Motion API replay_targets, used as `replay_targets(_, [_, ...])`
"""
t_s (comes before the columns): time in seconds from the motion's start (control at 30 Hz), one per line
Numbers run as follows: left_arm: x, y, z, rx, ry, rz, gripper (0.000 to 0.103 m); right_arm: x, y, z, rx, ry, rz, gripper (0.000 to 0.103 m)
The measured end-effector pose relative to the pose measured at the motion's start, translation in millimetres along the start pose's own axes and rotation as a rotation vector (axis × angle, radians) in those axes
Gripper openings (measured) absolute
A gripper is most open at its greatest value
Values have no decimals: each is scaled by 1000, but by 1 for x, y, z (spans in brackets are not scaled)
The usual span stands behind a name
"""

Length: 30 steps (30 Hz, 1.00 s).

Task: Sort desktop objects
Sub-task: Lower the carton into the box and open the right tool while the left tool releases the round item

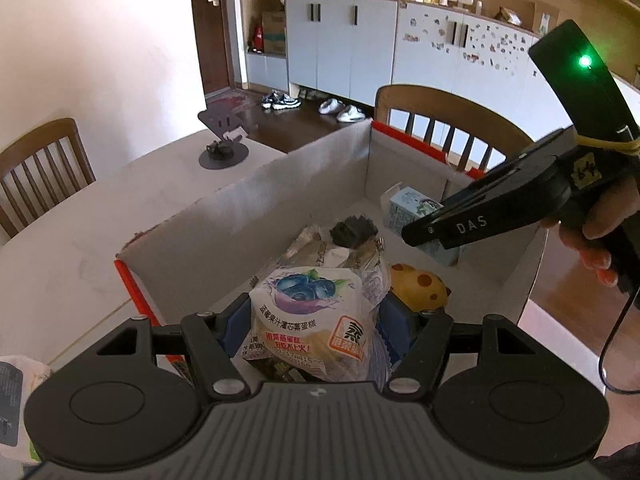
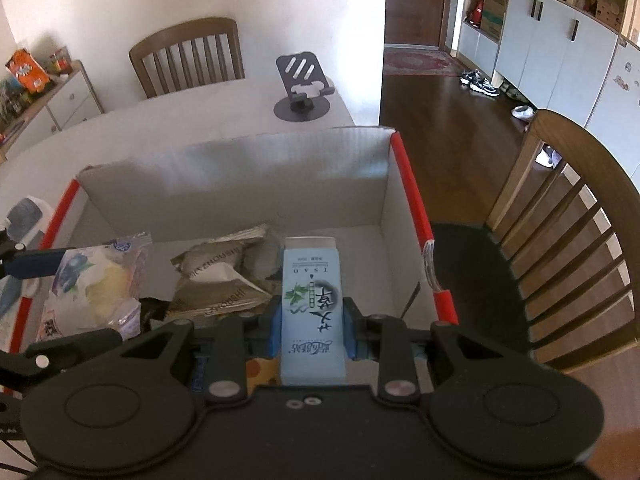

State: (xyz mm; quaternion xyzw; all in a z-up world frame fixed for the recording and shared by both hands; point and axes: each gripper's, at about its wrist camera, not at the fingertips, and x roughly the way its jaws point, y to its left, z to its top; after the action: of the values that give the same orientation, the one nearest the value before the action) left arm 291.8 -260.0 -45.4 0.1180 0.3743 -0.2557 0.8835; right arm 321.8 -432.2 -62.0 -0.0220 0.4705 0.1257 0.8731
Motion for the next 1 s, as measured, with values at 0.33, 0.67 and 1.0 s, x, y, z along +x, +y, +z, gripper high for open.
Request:
replay_targets(0.33, [14,1,-1,17,52,-5,68,19,3,3,-63,45,-26,28])
replay_targets(0.67, [22,2,0,18,89,-13,68,35,7,6,-105,94,-31,28])
replay_targets(1.0, [29,-3,3,55,126,-15,70,39,9,9,-112,119,-28,30])
